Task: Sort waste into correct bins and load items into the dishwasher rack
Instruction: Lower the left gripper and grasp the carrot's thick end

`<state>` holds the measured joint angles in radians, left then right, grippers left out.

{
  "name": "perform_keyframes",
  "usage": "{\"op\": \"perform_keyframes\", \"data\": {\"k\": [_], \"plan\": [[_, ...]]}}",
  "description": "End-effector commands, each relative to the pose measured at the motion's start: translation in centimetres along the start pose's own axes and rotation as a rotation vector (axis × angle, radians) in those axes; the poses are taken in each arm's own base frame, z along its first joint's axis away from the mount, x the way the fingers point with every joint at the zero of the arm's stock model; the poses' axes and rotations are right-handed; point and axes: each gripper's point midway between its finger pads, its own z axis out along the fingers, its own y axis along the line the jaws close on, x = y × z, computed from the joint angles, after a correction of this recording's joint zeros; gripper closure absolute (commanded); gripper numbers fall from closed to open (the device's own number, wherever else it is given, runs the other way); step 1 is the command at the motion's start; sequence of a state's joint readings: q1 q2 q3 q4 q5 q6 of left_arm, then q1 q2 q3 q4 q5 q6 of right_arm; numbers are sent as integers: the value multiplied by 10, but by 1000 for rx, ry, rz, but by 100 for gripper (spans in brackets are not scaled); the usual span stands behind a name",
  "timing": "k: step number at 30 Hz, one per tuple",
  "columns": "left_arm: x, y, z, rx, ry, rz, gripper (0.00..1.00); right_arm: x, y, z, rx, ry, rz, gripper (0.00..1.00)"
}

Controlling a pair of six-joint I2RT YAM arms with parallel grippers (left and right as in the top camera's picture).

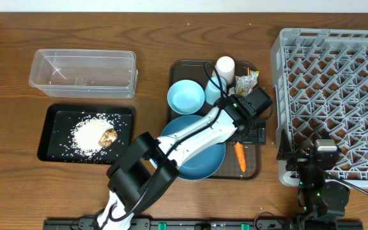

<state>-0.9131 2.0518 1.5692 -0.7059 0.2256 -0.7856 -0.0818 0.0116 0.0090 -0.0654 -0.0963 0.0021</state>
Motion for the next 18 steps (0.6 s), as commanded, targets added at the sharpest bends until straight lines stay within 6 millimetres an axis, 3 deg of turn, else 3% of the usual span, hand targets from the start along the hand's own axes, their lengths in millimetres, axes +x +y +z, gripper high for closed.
{"op": "perform_keyframes", "data": {"k": [1, 13, 18], "plan": [[1, -7, -1, 28, 9, 4, 2, 1, -4, 0, 14, -1, -14, 1], [25, -18, 3, 20, 46, 6, 2, 1, -4, 0, 14, -1, -14, 1], [26, -9, 5, -84, -39, -21, 2, 1, -4, 0, 14, -1, -14, 1]]}}
